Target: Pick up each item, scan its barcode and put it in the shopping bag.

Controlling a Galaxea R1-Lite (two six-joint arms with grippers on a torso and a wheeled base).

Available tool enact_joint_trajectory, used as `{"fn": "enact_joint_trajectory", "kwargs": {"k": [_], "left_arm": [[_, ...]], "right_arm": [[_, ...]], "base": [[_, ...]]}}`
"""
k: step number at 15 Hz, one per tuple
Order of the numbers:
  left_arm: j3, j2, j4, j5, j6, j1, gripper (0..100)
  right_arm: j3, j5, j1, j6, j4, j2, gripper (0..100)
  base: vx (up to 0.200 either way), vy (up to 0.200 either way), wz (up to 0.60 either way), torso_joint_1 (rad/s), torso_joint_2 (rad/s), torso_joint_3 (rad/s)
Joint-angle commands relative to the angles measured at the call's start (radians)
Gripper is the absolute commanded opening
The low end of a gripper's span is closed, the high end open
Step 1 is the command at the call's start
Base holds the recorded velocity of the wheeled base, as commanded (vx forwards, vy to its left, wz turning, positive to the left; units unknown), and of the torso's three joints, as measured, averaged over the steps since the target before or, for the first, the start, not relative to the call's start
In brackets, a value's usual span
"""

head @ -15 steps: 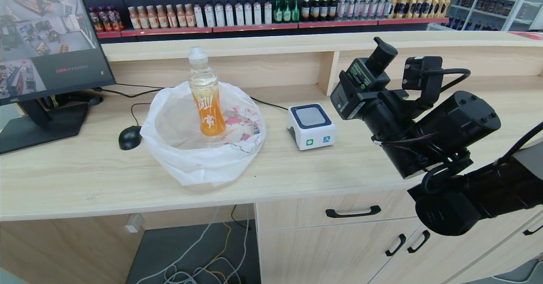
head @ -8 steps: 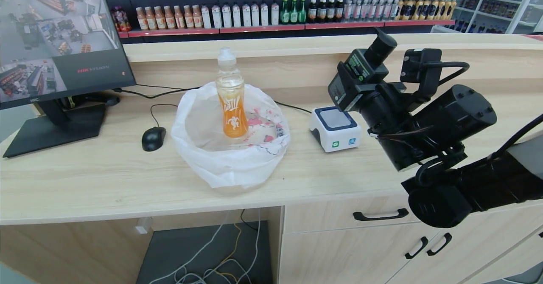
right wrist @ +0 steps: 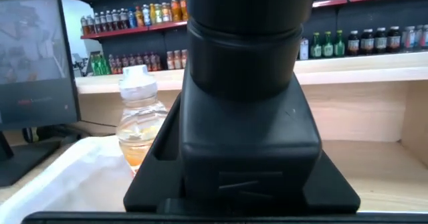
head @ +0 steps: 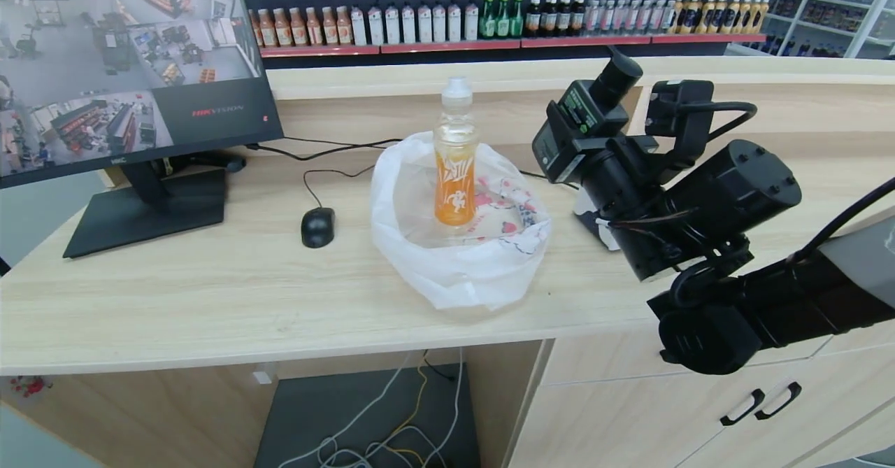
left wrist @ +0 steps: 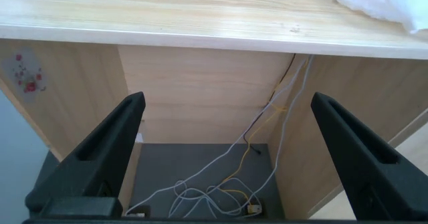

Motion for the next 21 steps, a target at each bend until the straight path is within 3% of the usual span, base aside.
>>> {"fn": "enact_joint_trajectory", "kwargs": {"k": [1,8,11,16,19,21], "left_arm": [[0.000,0.000,0.000,0.000,0.000,0.000,100],[0.000,0.000,0.002,0.000,0.018,0.000,100],[0.000,0.000,0.003,0.000,0.020,0.000,100],[0.000,0.000,0.002,-0.001,0.020,0.000,100],[0.000,0.000,0.002,0.000,0.020,0.000,100],[0.000,0.000,0.002,0.000,0.018,0.000,100]], "right_arm": [[-0.012,-0.021,0.017,0.002,-0.001,0.007,0],[0.001,-0.026,0.035,-0.073,0.004,0.017,0],[-0.032,-0.103,0.040,-0.073,0.148,0.016,0],[-0.145,-0.104,0.030,-0.069,0.297,0.059,0],[-0.271,-0.113,0.027,-0.072,0.468,0.076,0],[-0.305,-0.113,0.020,-0.072,0.487,0.119,0]], "base": [[0.000,0.000,0.00,0.000,0.00,0.000],[0.000,0.000,0.00,0.000,0.00,0.000],[0.000,0.000,0.00,0.000,0.00,0.000],[0.000,0.000,0.00,0.000,0.00,0.000],[0.000,0.000,0.00,0.000,0.00,0.000],[0.000,0.000,0.00,0.000,0.00,0.000]]}}
